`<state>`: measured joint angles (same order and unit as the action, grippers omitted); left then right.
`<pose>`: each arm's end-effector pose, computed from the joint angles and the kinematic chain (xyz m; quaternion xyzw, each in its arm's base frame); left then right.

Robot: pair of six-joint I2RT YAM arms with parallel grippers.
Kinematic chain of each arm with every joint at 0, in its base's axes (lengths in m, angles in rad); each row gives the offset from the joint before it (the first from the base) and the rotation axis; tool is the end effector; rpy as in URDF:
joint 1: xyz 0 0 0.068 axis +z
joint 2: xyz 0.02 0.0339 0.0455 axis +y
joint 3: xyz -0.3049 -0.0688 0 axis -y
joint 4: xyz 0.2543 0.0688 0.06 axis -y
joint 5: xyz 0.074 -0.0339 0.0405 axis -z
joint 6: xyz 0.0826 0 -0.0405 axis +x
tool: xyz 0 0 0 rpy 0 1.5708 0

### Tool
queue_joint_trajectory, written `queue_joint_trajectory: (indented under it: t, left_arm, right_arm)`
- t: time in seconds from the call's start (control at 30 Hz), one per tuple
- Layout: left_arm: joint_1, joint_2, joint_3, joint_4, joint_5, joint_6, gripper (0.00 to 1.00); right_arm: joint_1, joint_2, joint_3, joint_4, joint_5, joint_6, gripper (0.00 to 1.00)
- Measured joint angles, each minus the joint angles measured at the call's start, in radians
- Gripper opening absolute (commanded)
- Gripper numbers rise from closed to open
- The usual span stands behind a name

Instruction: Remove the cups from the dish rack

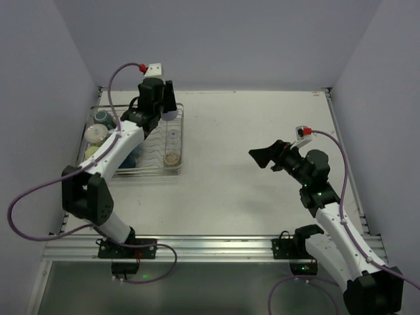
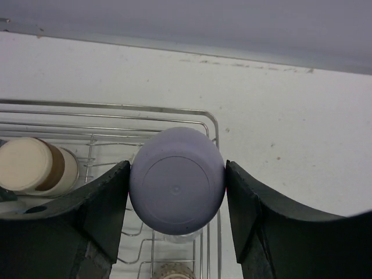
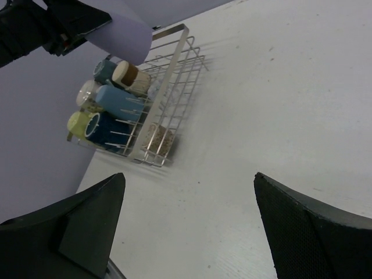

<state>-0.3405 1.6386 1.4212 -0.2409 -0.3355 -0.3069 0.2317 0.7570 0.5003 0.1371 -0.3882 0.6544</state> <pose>0.4221 -0.1207 0.3542 -0.0741 0.8387 -0.0312 0.5387 0.1962 0.0784 0.2984 0.0288 0.7446 0.4095 0.5264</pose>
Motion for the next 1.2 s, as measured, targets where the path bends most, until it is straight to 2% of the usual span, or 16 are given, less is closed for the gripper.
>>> queue_joint_trajectory:
  t: [0.1,0.13,0.2,0.23,0.27,0.33,0.43,0.47,0.57,0.8,1.03,1.1,1.13,1.17,1.2]
  left_arm:
    - [0.001,-0.166,-0.08,0.02,0.043,-0.041,0.11]
    - [0.002,-0.225,-0.121,0.038,0.068,-0.06,0.11]
    - [0.005,-0.33,-0.207,0.071,0.149,-0.105,0.11]
    - [0.006,-0.394,-0.271,0.101,0.208,-0.14,0.11]
    - [0.006,-0.435,-0.315,0.124,0.251,-0.167,0.11]
    - [0.006,-0.523,-0.43,0.187,0.37,-0.242,0.11]
    - [0.006,-0.633,-0.606,0.312,0.542,-0.376,0.11]
    - [0.006,-0.663,-0.664,0.367,0.591,-0.423,0.1]
    - [0.006,-0.725,-0.785,0.484,0.694,-0.539,0.09]
    - [0.005,-0.754,-0.916,0.724,0.834,-0.719,0.09]
    - [-0.01,-0.753,-0.977,0.844,0.884,-0.782,0.1]
    - [-0.016,-0.751,-0.985,0.861,0.891,-0.785,0.15]
    - [-0.016,-0.75,-0.988,0.868,0.894,-0.785,0.25]
    - [-0.017,-0.75,-0.991,0.871,0.898,-0.785,0.35]
    - [-0.019,-0.75,-0.993,0.873,0.9,-0.785,0.46]
  right_arm:
    - [0.026,0.024,0.007,0.041,-0.033,0.049,0.87]
    - [0.04,0.03,0.01,0.06,-0.045,0.067,0.74]
    - [0.069,0.041,0.018,0.099,-0.061,0.097,0.68]
    - [0.086,0.047,0.023,0.118,-0.069,0.112,0.57]
    - [0.102,0.053,0.029,0.136,-0.076,0.123,0.55]
    - [0.142,0.069,0.039,0.175,-0.079,0.148,0.56]
    - [0.197,0.089,0.04,0.227,-0.077,0.18,0.69]
    - [0.211,0.094,0.04,0.239,-0.076,0.187,0.77]
    - [0.261,0.108,0.034,0.292,-0.073,0.218,0.82]
    - [0.368,0.198,0.032,0.388,-0.074,0.26,0.77]
    - [0.441,0.337,0.073,0.456,-0.074,0.288,0.64]
    - [0.457,0.379,0.105,0.483,-0.073,0.296,0.5]
    - [0.463,0.396,0.117,0.497,-0.072,0.302,0.42]
    - [0.468,0.412,0.128,0.517,-0.069,0.307,0.19]
    - [0.473,0.424,0.134,0.535,-0.065,0.309,0.1]
